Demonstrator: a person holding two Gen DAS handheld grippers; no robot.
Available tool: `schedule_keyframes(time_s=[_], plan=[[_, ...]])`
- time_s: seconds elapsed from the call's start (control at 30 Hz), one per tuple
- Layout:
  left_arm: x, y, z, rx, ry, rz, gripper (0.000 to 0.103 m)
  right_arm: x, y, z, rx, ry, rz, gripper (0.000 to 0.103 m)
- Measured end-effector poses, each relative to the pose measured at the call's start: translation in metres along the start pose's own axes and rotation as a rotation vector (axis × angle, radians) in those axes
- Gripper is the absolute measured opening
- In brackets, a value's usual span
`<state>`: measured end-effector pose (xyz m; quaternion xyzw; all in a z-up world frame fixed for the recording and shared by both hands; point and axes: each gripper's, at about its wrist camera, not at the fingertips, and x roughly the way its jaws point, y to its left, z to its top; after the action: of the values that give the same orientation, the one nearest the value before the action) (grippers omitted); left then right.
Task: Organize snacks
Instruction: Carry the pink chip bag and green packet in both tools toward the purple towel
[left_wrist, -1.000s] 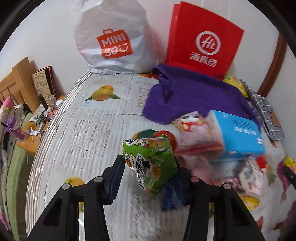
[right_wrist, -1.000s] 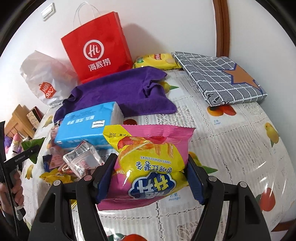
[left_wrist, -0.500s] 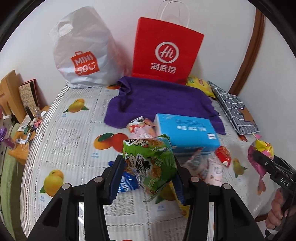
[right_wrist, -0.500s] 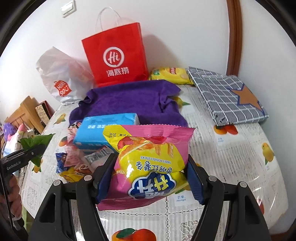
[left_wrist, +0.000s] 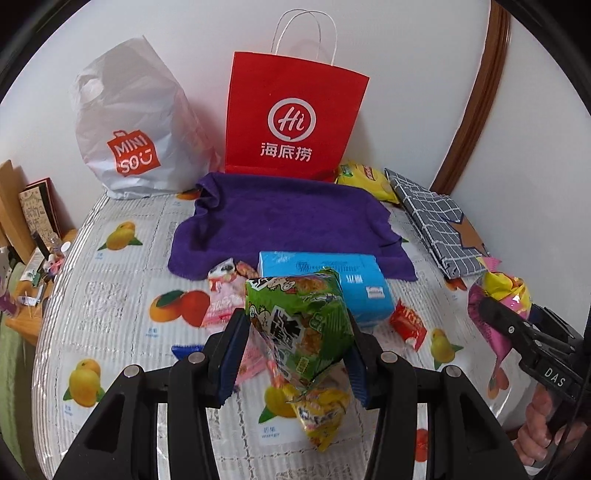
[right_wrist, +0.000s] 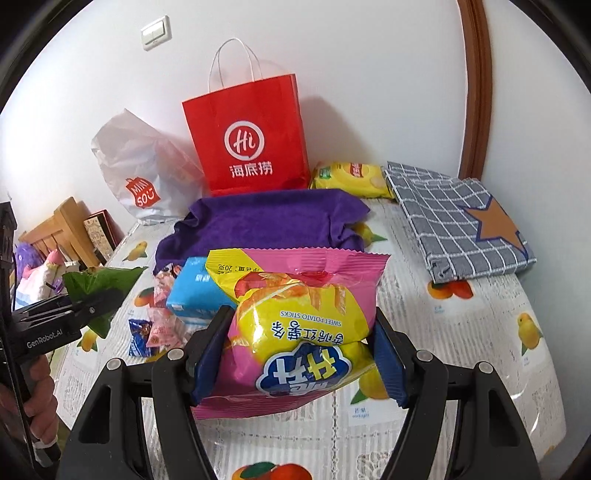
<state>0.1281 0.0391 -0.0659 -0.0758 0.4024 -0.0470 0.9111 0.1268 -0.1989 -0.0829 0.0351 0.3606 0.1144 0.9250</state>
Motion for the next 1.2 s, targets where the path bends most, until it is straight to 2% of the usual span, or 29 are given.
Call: schedule_keyframes(time_s=[0.27, 0.47, 0.83, 1.2], plan=[[0.011, -0.001, 0.043, 0.033, -0.031, 0.021, 0.047, 0.017, 0.004, 0.039, 0.008, -0.025, 0.011, 0.071], [0.031, 0.009, 0.076, 0.033, -0.041, 0.023, 0.047, 0.049, 0.011, 0.077, -0.001, -0.036, 0.026, 0.071], [0.086, 0.027, 0.127, 0.015, -0.034, 0.033, 0.047, 0.119, 0.01, 0.122, 0.002, -0.013, 0.014, 0.071], [0.144, 0.03, 0.162, 0.034, 0.002, 0.022, 0.047, 0.178, 0.0, 0.154, 0.019, 0.009, -0.017, 0.071]])
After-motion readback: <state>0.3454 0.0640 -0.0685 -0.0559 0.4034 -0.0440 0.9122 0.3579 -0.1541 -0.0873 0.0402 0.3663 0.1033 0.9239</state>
